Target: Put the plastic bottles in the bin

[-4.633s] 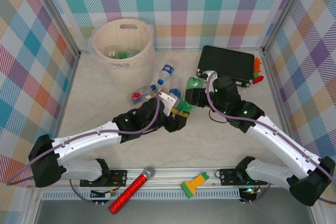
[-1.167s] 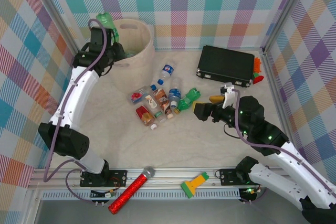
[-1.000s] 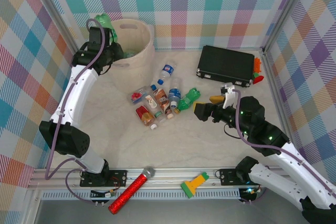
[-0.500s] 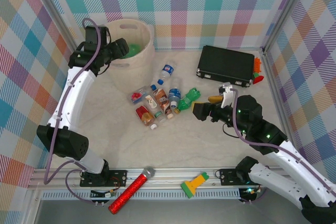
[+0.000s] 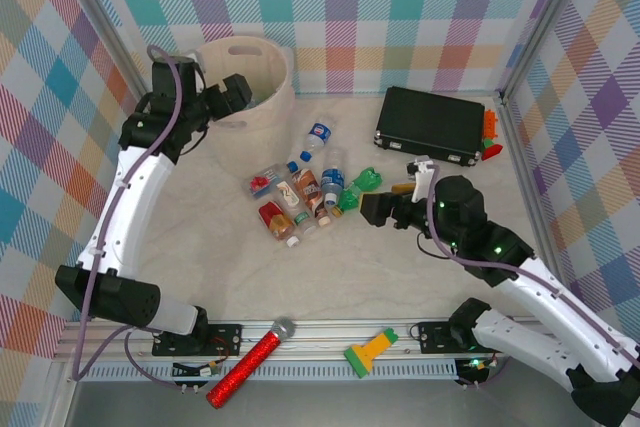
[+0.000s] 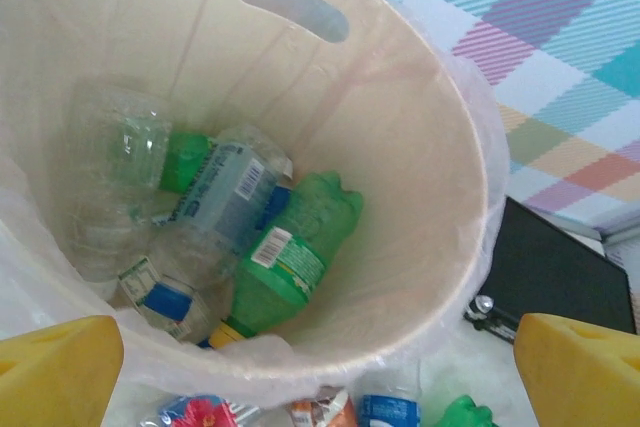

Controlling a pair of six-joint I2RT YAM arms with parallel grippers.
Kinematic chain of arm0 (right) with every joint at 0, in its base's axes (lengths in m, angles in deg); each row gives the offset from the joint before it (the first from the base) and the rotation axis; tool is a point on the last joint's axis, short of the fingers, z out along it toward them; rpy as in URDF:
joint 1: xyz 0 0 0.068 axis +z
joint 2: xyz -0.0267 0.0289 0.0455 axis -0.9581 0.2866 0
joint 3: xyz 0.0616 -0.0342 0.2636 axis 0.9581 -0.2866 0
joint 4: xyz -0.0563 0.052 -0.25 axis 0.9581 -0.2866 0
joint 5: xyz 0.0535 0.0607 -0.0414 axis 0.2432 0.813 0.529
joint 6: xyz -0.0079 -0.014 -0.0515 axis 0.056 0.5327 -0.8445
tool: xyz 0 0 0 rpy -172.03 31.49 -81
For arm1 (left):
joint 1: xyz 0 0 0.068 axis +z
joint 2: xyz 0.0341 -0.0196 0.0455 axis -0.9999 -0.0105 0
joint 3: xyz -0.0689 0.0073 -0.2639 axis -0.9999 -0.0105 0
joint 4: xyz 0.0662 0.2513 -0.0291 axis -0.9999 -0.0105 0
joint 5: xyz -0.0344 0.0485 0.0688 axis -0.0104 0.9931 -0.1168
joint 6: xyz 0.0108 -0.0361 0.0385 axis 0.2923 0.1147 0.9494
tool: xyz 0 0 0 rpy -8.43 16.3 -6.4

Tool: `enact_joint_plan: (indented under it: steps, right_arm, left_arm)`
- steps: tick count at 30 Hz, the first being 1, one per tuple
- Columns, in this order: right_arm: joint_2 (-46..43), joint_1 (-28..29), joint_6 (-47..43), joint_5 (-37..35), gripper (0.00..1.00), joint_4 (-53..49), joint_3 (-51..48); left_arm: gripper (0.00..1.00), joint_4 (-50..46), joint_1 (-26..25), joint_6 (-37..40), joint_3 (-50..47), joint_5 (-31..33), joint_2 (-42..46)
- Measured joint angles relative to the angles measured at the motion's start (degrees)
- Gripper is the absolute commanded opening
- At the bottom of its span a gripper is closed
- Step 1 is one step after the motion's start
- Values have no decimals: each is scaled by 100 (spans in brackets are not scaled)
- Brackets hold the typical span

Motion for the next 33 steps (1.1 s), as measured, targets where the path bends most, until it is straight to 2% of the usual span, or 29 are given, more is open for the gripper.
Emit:
enact_joint_plan:
  steps: [8,13,21,33]
  right_arm:
    - [654,-72,280,-398,99,-37,0]
    - [1010,-332,586,-326,99,155,-90]
    - [1996,-1526,1285,520,93,772,-463]
    - [4315,-2175,2133,1434,92,1661,-87]
  left_arm:
    - [100,289,-920,7,-785,83,433]
    - [100,424,-1545,31,-1222,234,577]
    - [100,551,-2365,186,-1893,487,761]
    - [100,588,-3344,197,-2798,876,1165]
